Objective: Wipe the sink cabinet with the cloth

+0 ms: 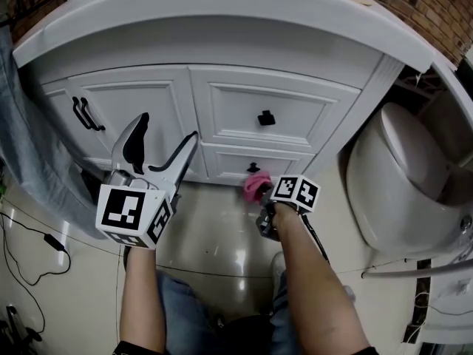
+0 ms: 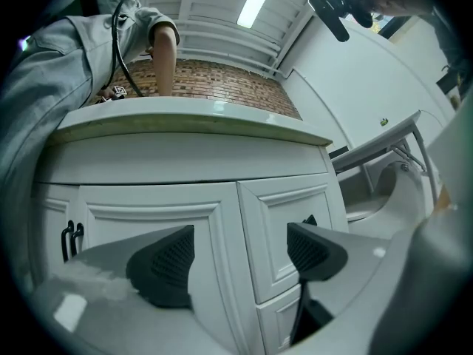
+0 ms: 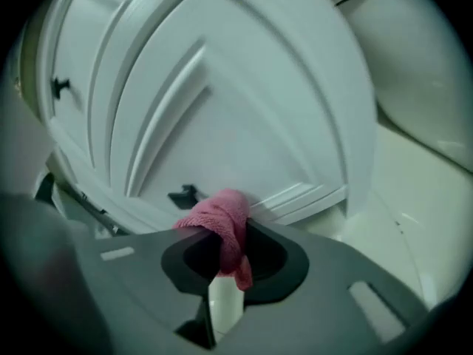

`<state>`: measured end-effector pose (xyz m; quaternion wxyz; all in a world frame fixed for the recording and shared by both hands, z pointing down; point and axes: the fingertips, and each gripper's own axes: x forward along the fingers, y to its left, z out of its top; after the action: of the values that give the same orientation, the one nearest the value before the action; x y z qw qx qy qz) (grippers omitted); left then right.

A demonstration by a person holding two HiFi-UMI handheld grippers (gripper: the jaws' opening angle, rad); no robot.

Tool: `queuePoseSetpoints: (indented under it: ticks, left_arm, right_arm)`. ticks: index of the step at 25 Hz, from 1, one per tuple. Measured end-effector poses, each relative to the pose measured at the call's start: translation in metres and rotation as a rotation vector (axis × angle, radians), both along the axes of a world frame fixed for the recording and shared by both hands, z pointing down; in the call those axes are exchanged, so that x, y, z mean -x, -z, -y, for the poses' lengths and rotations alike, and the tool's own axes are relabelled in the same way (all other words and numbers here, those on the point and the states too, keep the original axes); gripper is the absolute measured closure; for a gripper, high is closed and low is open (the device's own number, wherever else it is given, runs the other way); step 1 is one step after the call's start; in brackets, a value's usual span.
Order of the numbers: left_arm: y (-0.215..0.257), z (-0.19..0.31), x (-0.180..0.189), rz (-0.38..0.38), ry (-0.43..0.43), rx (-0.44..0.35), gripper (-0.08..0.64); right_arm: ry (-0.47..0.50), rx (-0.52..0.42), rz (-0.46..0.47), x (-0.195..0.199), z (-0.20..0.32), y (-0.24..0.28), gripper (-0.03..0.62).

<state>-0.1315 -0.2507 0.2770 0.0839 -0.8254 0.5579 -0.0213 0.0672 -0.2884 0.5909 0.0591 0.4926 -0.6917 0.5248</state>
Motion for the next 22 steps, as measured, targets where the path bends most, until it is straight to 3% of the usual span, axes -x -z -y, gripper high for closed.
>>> queuePoseSetpoints:
  ticks: [2,5,9,12,15,19,22]
  left_arm:
    - [-0.001,-0.002,0.006,0.010,0.010,0.003,0.163]
    - [-0.005,-0.005,0.021,0.015,0.038,0.018,0.163]
    - [-0.002,-0.016,0.047,0.032,0.084,0.023,0.163]
    - [0.005,-0.020,0.064,0.006,0.111,0.008,0.164]
    - [0.004,-0.017,0.067,-0.022,0.111,0.004,0.164]
    - [0.000,-0.006,0.042,-0.017,0.068,0.009,0.164]
    - [-0.002,0.001,0.017,-0.011,0.029,0.010,0.164]
  right_arm:
    - [0.081,-0.015,0.063,0.060,0.001,0.000,0.535]
    - [0.104,-0.011,0.218,0.137,0.000,0.000,0.535]
    - [0.062,-0.001,0.334,0.181,0.003,-0.012,0.535]
    - [0.014,0.003,0.277,0.150,0.010,-0.021,0.535]
    - [-0.048,-0.004,0.173,0.086,0.015,-0.021,0.535]
    - [-0.196,-0.001,0.086,-0.020,0.011,-0.014,0.535]
    - [-0.255,-0.009,0.025,-0.089,0.005,-0.006,0.535]
